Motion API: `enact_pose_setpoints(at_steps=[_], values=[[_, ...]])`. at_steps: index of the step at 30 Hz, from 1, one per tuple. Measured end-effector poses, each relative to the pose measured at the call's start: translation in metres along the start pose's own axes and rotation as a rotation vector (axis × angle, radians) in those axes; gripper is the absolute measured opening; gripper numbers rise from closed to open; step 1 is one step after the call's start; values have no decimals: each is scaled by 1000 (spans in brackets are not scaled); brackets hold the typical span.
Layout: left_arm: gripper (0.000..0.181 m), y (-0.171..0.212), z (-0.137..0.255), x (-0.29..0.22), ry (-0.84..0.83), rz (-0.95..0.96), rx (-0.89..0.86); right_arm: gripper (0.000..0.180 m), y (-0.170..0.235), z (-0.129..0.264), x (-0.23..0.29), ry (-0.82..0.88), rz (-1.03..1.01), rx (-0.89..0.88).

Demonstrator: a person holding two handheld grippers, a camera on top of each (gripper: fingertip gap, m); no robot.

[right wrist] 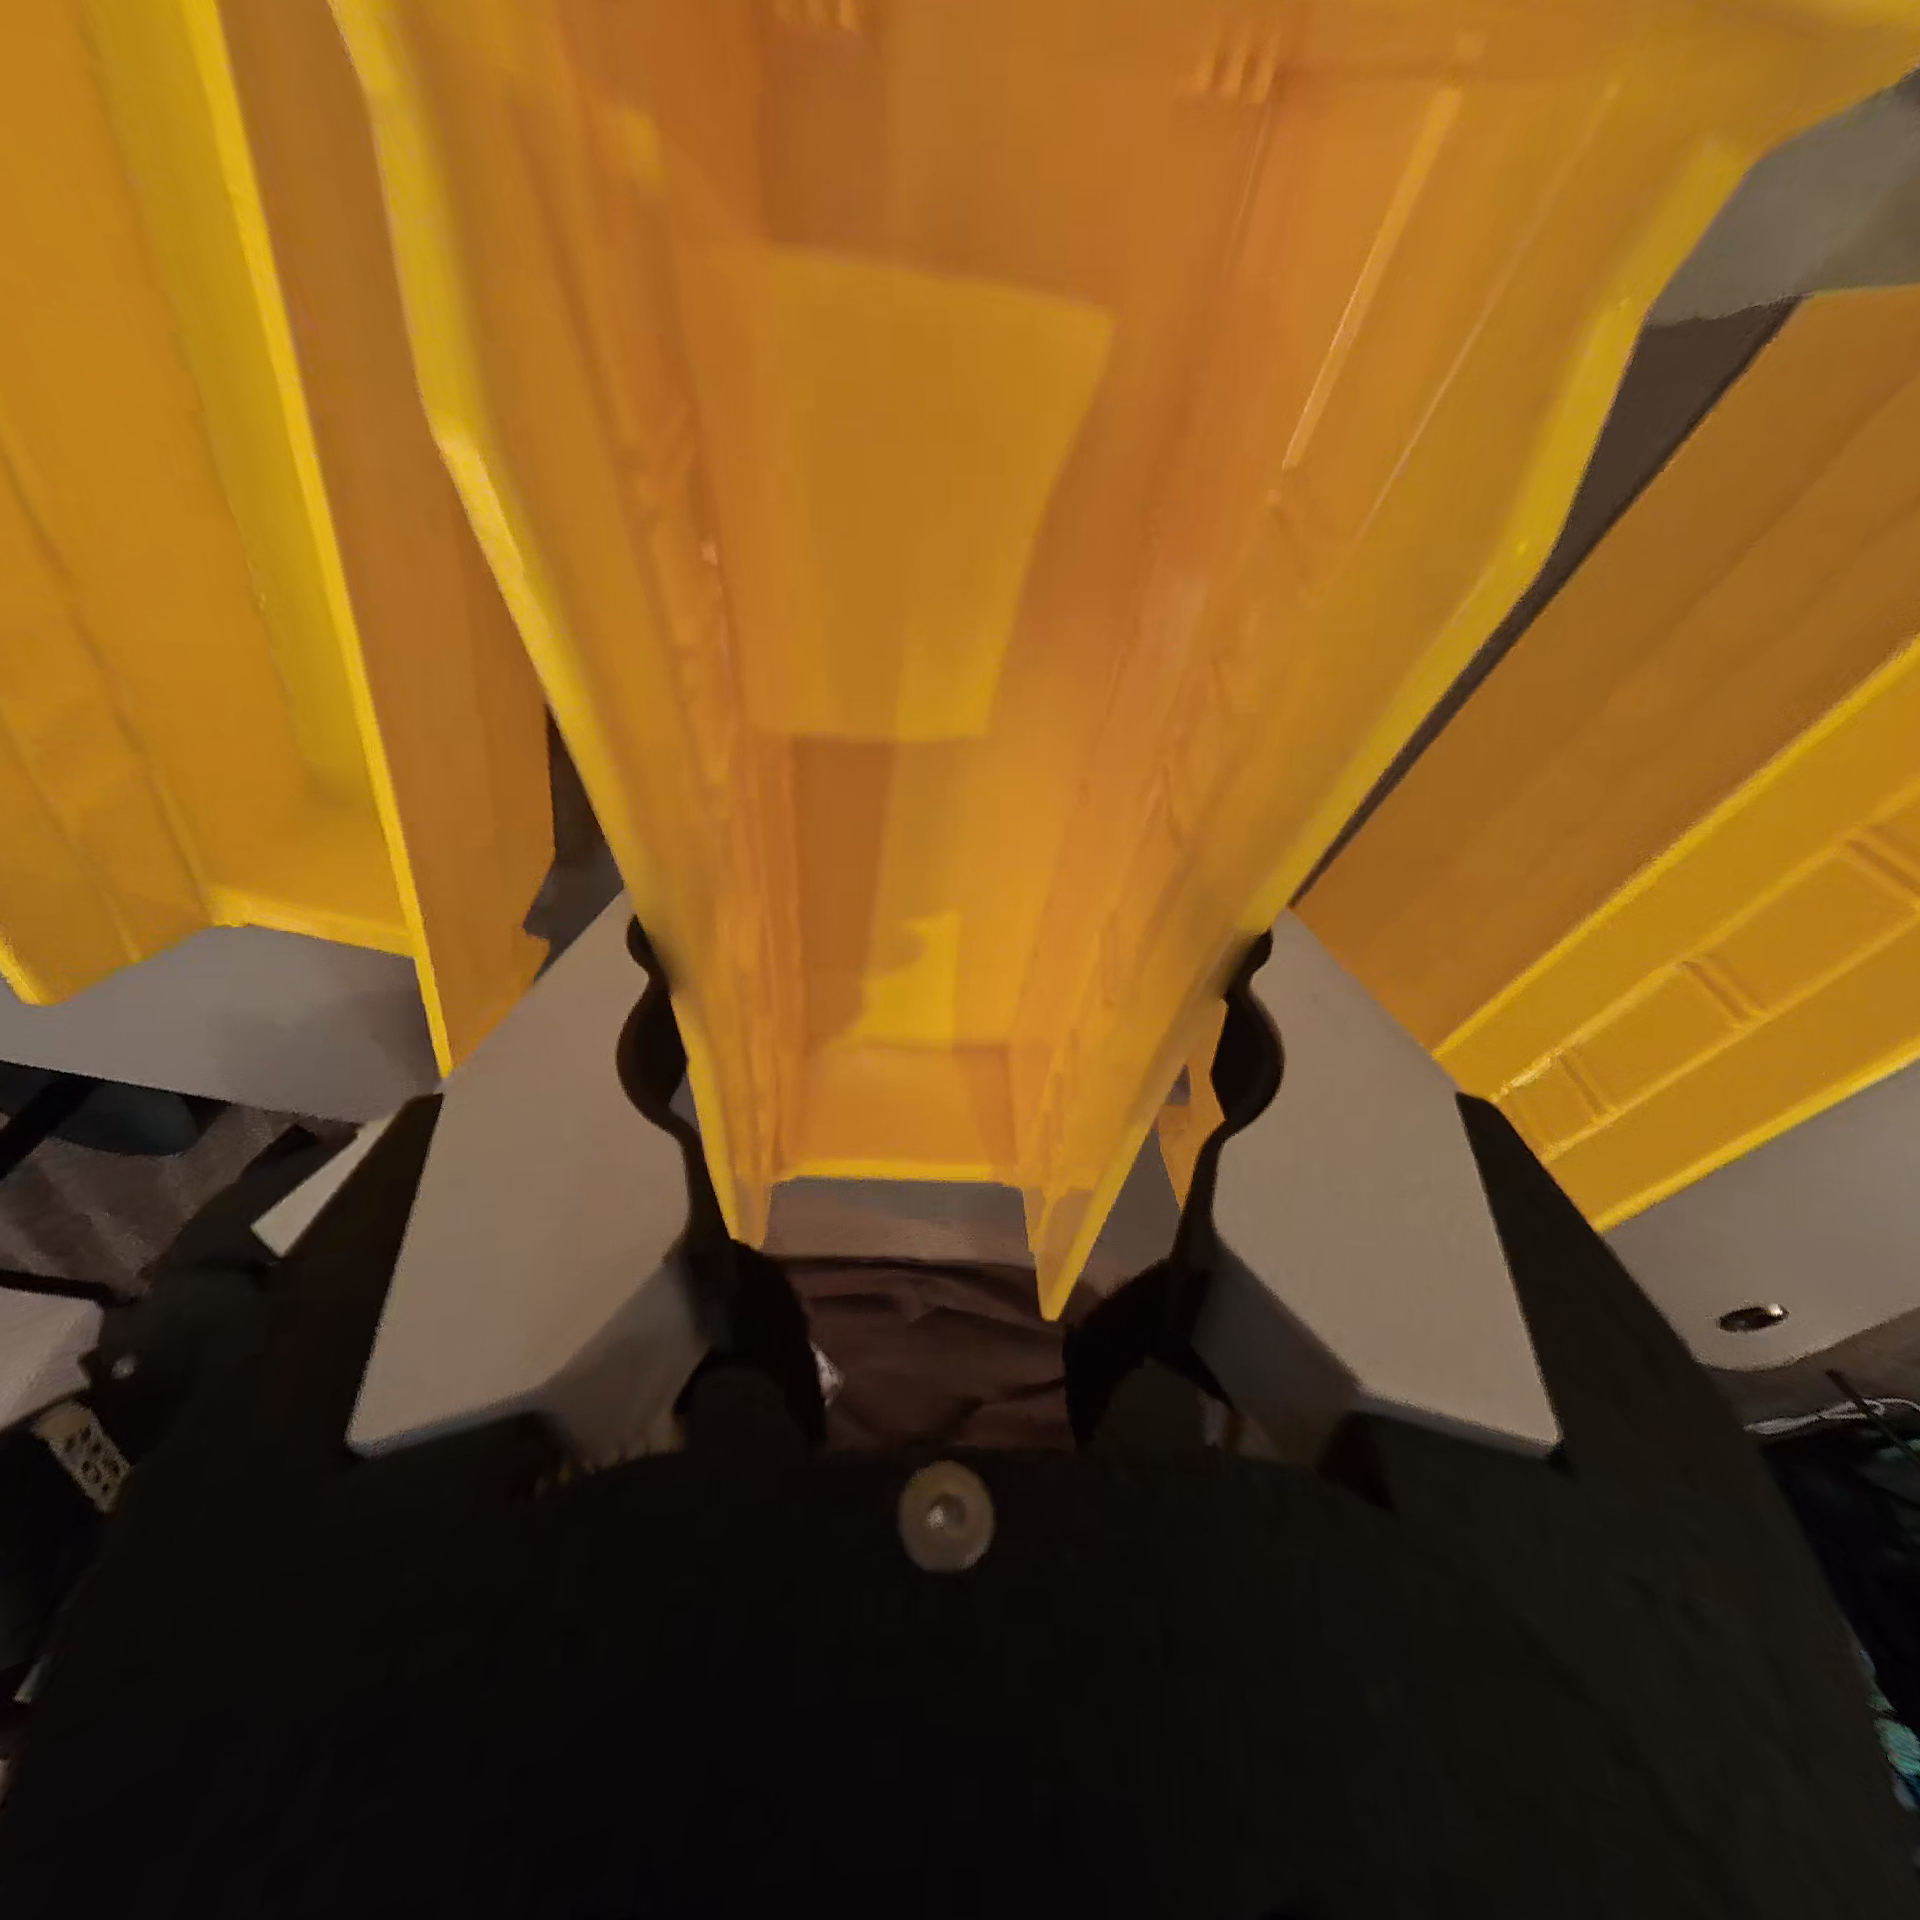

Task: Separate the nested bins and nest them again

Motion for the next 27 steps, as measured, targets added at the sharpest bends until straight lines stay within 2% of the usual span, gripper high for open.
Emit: enact_pose_setpoints(at_steps=[3,5,8,10,12,14,16,19,20,21,24,27], values=[[65,-1,0,-3,-26,-43,-8,111,-3,-13,3,-9,23,16],[66,-1,-2,-4,-58,-78,-1,122,-7,-21,7,-3,73,-12],[66,0,-4,-3,-115,-126,18,133,-11,-24,15,1,169,-152],[67,1,-4,-3,-129,-135,18,138,-9,-11,20,-26,226,-329],[67,0,-3,-4,-130,-131,10,119,12,16,23,-98,286,-622],[67,0,-2,-5,-128,-130,4,91,63,32,16,-141,349,-923],[66,-1,-1,-7,-139,-135,-10,68,124,16,-4,-105,348,-1196],[66,-1,-2,-12,-143,-161,-14,27,197,-40,-39,18,236,-1556],[66,-1,-3,-14,-153,-173,-19,18,211,-60,-44,44,212,-1609],[66,-1,-3,-18,-165,-190,-26,17,219,-79,-45,50,211,-1594],[66,-2,-3,-33,-193,-234,-65,20,217,-123,-40,-32,186,-1501],[67,-6,-4,-55,-186,-268,-136,31,200,-141,-40,-52,150,-1469]])
Point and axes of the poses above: each gripper's, where its closed fingertips meet, z back along the fingers, y out of its underside, x = y × z across the jaws, the point moved 7 cm from there along z, back along the fingers, and after that the axes turned 12 degrees about x, right-handed, at the moved point
